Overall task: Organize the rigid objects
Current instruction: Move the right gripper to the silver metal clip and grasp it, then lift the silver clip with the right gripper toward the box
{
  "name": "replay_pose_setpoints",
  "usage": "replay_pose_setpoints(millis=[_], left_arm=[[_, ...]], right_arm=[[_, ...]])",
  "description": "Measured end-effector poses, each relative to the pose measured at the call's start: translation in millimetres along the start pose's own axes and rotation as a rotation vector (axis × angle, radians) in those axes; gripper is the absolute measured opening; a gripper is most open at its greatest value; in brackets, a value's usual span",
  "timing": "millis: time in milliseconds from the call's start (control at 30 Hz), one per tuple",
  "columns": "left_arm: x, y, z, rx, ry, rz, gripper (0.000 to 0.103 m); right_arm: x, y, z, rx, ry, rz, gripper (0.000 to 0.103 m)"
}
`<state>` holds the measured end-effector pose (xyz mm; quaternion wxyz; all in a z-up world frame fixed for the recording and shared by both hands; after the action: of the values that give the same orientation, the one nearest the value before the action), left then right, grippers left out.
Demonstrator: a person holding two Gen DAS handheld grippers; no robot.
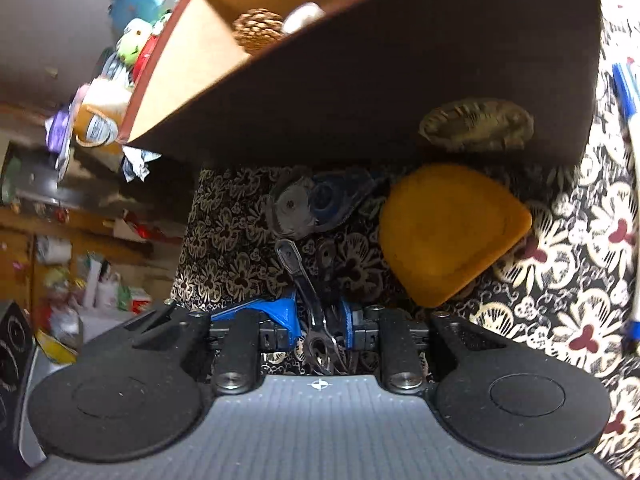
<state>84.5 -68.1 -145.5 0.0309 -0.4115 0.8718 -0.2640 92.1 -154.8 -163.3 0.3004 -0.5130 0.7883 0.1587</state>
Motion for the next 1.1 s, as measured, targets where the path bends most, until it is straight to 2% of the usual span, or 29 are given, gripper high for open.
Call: replay_pose_setpoints(millis=[133,167,233,367,433,533,767,1100], left_arm=[[-3.0,-0.3,11.9,-0.028,0.008,-0.018,0.056],[-3.9,-1.5,11.9,-0.016,0.005,-0.024,0.055],[-4.1,-4.7,13.6,-0.010,0.003,-0.030,0.046],[-2.5,-8.9,17.2,-0.006,-0.021,-0.008,0.043],[4.1,-7.9,18.7,-0.005,-0.039,0.009,0.031],[7.9,-6.6,18.6,-0.004,-0.052,0.000,0.022],[8.6,-1.6,9.2,0.005,-0.045,-0.054,0.022],[23.2,-7.1,-52.5,0.099,-0.055,-0.037,0.022]], right_arm=[[2.7,1.9,-2.8,-0.005,-0.016,0.013,0.000],[3.8,2.3,-4.1,-0.005,-0.020,0.013,0.000],[5.7,3.6,-7.3,-0.002,-0.029,0.013,0.000],[9.1,4.6,-9.7,0.016,-0.052,0.004,0.000],[8.4,4.2,-8.3,0.020,-0.057,0.008,0.000],[8.5,4.6,-11.0,0.018,-0.055,0.004,0.000],[-3.7,7.7,-15.5,-0.005,-0.057,-0.045,0.000],[-39.5,11.9,-48.9,0.033,-0.161,-0.145,0.000]])
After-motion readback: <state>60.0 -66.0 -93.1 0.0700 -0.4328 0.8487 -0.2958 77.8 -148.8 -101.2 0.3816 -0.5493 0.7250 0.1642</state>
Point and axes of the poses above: each gripper's, at about its wrist camera, not at the fingertips, and z roughly the way its jaws point, x to its right, y to its underside, the point moved 8 cm from there along z, roughly the way its jaws point, and after that the axes turned 5 degrees about z, right-handed, at the moved point
